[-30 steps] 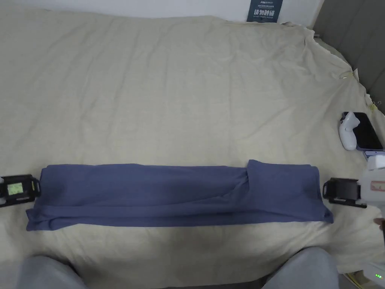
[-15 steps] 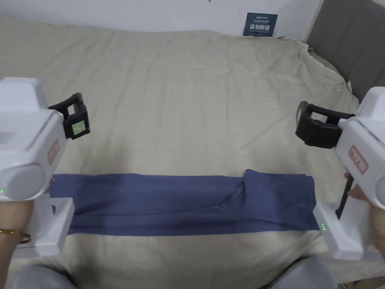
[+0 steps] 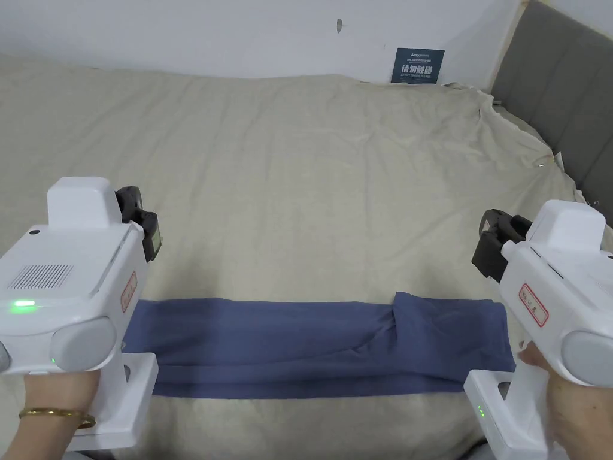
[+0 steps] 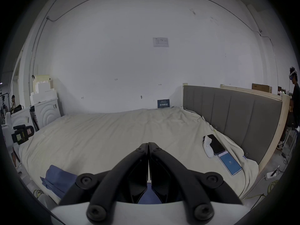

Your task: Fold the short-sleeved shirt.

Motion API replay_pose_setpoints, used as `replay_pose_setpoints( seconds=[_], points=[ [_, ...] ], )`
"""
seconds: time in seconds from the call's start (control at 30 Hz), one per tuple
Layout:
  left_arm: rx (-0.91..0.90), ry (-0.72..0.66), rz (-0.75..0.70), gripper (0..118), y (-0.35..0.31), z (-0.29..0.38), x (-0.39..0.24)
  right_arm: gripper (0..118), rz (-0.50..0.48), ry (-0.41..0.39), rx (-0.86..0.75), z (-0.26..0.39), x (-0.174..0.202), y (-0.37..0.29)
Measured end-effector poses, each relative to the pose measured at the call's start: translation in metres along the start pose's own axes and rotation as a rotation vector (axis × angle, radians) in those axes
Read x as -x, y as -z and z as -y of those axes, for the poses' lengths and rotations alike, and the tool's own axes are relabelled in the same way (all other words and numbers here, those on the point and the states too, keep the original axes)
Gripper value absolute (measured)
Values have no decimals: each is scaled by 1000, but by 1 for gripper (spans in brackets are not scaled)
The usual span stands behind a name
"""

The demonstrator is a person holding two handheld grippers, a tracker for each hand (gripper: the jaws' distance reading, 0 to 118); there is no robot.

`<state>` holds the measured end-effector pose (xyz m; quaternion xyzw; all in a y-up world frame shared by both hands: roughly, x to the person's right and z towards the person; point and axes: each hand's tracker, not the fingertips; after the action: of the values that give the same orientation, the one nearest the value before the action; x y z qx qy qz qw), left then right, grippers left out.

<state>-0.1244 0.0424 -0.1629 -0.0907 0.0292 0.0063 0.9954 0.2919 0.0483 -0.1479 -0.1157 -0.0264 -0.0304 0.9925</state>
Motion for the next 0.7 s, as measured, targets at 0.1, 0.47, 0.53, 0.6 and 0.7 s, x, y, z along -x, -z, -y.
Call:
replay_pose_setpoints(
  seconds=[0.1,0.47,0.53,0.6,0.7],
  points=[
    [4,10,-6,0,-2,-2,-5,0,1,24,0,-1,0,2],
    [80,-61,7,0,11,-9,16,0,-6,50,1,-6,-1,14],
    [134,-130,54,0,14,-13,29,0,-9,45,5,-7,-3,18],
    [216,-241,95,14,25,-15,51,0,-7,17,2,-6,-1,21],
    [332,-335,169,82,45,-13,86,0,-12,17,9,-5,-2,27]
  ],
)
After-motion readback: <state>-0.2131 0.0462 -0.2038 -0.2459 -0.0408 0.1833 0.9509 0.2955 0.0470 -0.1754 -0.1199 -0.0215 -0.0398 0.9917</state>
